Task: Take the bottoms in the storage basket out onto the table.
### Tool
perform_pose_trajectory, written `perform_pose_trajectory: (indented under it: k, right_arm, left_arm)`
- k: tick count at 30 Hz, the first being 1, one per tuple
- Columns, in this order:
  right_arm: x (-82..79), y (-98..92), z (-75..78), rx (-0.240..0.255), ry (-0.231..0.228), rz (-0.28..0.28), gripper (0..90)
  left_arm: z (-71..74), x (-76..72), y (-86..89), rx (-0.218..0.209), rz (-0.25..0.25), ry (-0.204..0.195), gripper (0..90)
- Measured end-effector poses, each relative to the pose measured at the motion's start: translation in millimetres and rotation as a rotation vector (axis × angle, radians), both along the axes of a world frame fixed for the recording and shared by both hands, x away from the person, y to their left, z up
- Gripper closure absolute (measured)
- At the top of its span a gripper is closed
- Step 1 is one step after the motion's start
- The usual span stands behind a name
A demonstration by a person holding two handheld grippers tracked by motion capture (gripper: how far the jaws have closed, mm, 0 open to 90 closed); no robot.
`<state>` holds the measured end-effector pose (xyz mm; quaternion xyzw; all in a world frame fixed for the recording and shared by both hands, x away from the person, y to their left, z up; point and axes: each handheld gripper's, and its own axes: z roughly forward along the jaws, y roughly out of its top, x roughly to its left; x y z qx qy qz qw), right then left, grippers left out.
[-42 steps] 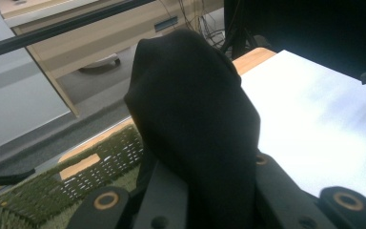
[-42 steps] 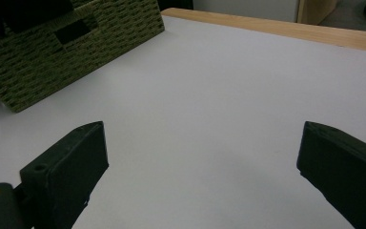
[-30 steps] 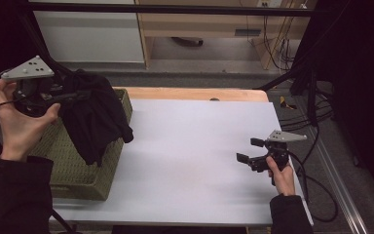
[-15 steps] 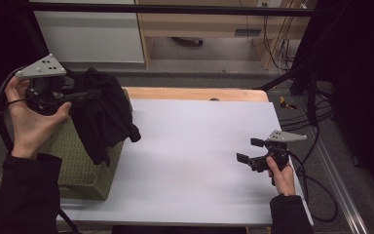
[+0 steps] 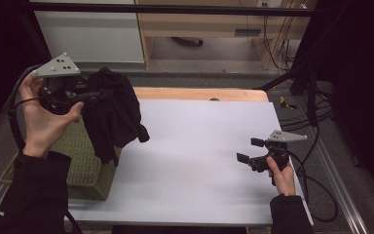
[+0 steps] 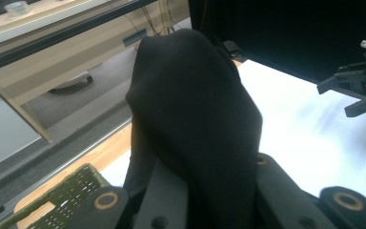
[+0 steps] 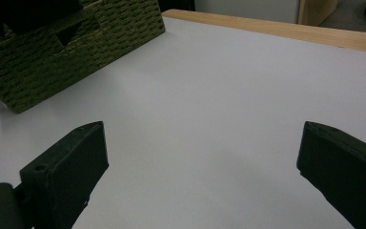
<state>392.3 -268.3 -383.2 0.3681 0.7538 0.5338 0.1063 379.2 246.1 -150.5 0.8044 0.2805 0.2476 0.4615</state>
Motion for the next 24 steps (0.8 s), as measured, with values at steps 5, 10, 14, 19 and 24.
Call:
perform_pose_trajectory:
  k: [5,10,14,19,24]
  right_arm:
    - [0.0,0.5,-0.3,-0.001,0.002,0.002,3.7]
    - [-0.1,-0.1,0.1,0.000,-0.002,0.001,3.7]
    - [-0.2,-0.2,0.2,0.001,-0.002,0.003,3.7]
    - [-0.3,-0.1,0.5,0.003,-0.002,0.003,3.7]
    - [-0.3,-0.1,0.6,0.003,-0.003,0.005,3.7]
  left_arm:
    - [0.6,0.0,-7.8,0.002,-0.017,-0.001,85.7]
    - [1.5,-0.2,-16.5,0.006,-0.036,-0.006,85.7]
    - [1.4,0.5,-23.2,0.007,-0.052,-0.005,85.7]
    - [0.6,2.1,-31.7,0.004,-0.071,-0.003,85.7]
    - [-2.6,4.4,-41.6,0.002,-0.092,0.001,85.6]
